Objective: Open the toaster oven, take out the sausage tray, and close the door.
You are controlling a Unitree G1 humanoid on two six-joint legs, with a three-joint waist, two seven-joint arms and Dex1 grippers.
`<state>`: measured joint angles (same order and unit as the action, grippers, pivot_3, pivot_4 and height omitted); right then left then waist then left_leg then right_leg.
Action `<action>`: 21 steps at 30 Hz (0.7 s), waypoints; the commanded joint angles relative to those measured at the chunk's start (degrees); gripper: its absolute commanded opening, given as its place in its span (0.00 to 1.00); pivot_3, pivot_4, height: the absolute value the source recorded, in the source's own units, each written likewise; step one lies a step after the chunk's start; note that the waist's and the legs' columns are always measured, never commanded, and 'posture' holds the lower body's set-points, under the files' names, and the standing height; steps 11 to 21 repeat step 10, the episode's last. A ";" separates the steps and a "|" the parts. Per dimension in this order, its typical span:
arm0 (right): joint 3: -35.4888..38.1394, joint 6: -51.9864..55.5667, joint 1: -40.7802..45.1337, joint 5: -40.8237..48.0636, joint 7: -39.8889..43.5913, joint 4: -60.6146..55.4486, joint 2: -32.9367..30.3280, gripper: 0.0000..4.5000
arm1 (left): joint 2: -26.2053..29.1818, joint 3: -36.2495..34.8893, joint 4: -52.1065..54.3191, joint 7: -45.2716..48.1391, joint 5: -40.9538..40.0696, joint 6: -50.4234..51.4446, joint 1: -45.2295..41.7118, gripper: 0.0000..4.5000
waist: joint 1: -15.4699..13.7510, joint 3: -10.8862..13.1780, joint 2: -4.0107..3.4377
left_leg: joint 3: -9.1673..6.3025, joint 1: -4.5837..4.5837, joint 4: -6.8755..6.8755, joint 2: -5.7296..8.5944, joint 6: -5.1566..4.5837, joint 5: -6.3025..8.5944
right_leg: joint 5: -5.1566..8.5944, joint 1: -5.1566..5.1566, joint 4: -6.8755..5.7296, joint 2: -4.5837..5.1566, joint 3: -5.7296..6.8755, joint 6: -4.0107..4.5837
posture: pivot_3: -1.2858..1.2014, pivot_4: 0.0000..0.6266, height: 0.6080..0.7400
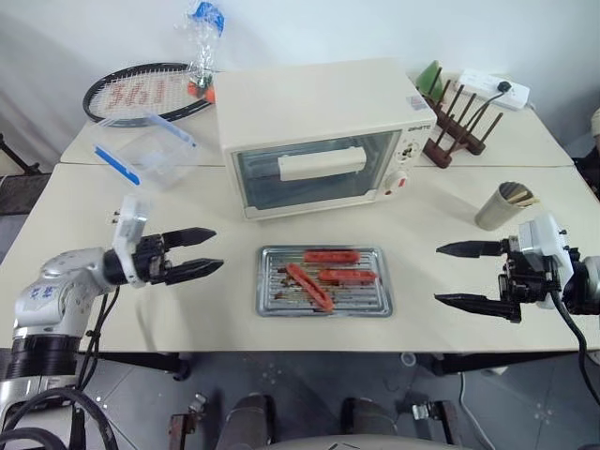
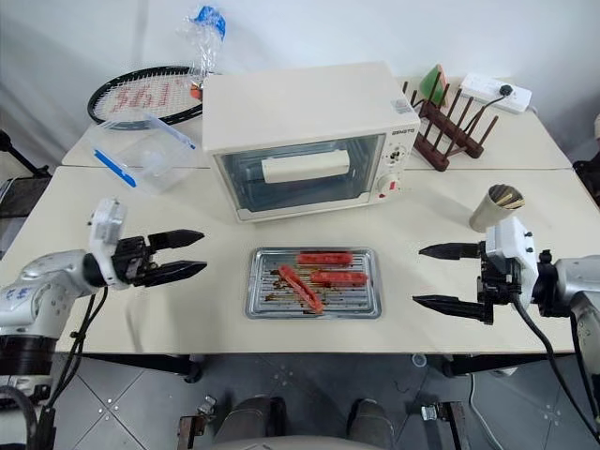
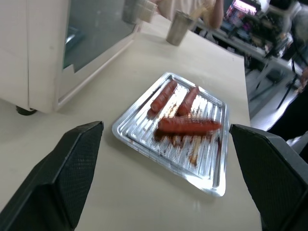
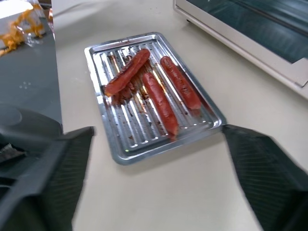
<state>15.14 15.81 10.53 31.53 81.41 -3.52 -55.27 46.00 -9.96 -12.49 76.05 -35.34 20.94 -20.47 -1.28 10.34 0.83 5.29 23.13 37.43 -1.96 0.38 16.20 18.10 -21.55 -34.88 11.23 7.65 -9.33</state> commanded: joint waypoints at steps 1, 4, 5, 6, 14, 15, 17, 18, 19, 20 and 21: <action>-1.56 -5.04 -0.36 -3.91 2.53 2.15 -2.24 0.99 | 4.61 0.28 -3.30 9.06 5.59 -11.29 3.01 1.00 | 0.09 0.00 0.00 | 0.01 0.00 -0.02 0.00 0.01 0.01 | 0.00 -0.01 0.01 0.00 -0.01 0.00 | 0.52 0.24 1.00; -1.77 -5.65 -0.34 -5.17 1.94 3.15 -2.45 0.99 | 6.69 1.27 -7.83 10.91 9.83 -16.48 3.86 1.00 | -0.06 0.01 -0.03 | 0.04 -0.01 -0.03 0.00 0.00 0.01 | 0.00 -0.03 0.01 0.01 -0.01 0.00 | 0.52 0.24 1.00; -1.79 -5.67 -0.32 -5.38 1.81 3.30 -2.41 0.99 | 6.86 1.40 -8.91 10.79 10.63 -17.05 3.68 1.00 | -0.08 0.01 -0.03 | 0.04 0.00 -0.02 0.00 0.00 0.01 | 0.00 -0.03 0.00 0.00 -0.01 0.00 | 0.52 0.24 1.00; -1.63 -5.69 -0.58 -5.69 1.30 3.11 -2.28 0.99 | 6.34 1.06 -9.81 10.34 10.95 -18.22 3.42 1.00 | -0.08 0.01 -0.03 | 0.03 0.00 -0.02 0.00 0.00 0.02 | 0.00 -0.03 -0.01 0.01 -0.01 0.00 | 0.52 0.24 1.00; 1.22 -4.18 -3.46 -5.47 -2.29 1.09 -1.41 0.99 | 4.41 0.37 -9.87 8.31 10.35 -17.73 2.87 1.00 | -0.11 0.01 -0.03 | 0.02 0.01 -0.02 0.00 -0.02 0.03 | 0.00 -0.04 -0.04 0.01 0.00 0.00 | 0.52 0.24 1.00; 1.22 -4.18 -3.46 -5.47 -2.29 1.09 -1.41 0.99 | 4.41 0.37 -9.87 8.31 10.35 -17.73 2.87 1.00 | -0.11 0.01 -0.03 | 0.02 0.01 -0.02 0.00 -0.02 0.03 | 0.00 -0.04 -0.04 0.01 0.00 0.00 | 0.52 0.24 1.00; 1.22 -4.18 -3.46 -5.47 -2.29 1.09 -1.41 0.99 | 4.41 0.37 -9.87 8.31 10.35 -17.73 2.87 1.00 | -0.11 0.01 -0.03 | 0.02 0.01 -0.02 0.00 -0.02 0.03 | 0.00 -0.04 -0.04 0.01 0.00 0.00 | 0.52 0.24 1.00; 1.22 -4.18 -3.46 -5.47 -2.29 1.09 -1.41 0.99 | 4.41 0.37 -9.87 8.31 10.35 -17.73 2.87 1.00 | -0.11 0.01 -0.03 | 0.02 0.01 -0.02 0.00 -0.02 0.03 | 0.00 -0.04 -0.04 0.01 0.00 0.00 | 0.52 0.24 1.00; 1.22 -4.18 -3.46 -5.47 -2.29 1.09 -1.41 0.99 | 4.41 0.37 -9.87 8.31 10.35 -17.73 2.87 1.00 | -0.11 0.01 -0.03 | 0.02 0.01 -0.02 0.00 -0.02 0.03 | 0.00 -0.04 -0.04 0.01 0.00 0.00 | 0.52 0.24 1.00; 1.22 -4.18 -3.46 -5.47 -2.29 1.09 -1.41 0.99 | 4.41 0.37 -9.87 8.31 10.35 -17.73 2.87 1.00 | -0.11 0.01 -0.03 | 0.02 0.01 -0.02 0.00 -0.02 0.03 | 0.00 -0.04 -0.04 0.01 0.00 0.00 | 0.52 0.24 1.00; 1.22 -4.18 -3.46 -5.47 -2.29 1.09 -1.41 0.99 | 4.41 0.37 -9.87 8.31 10.35 -17.73 2.87 1.00 | -0.11 0.01 -0.03 | 0.02 0.01 -0.02 0.00 -0.02 0.03 | 0.00 -0.04 -0.04 0.01 0.00 0.00 | 0.52 0.24 1.00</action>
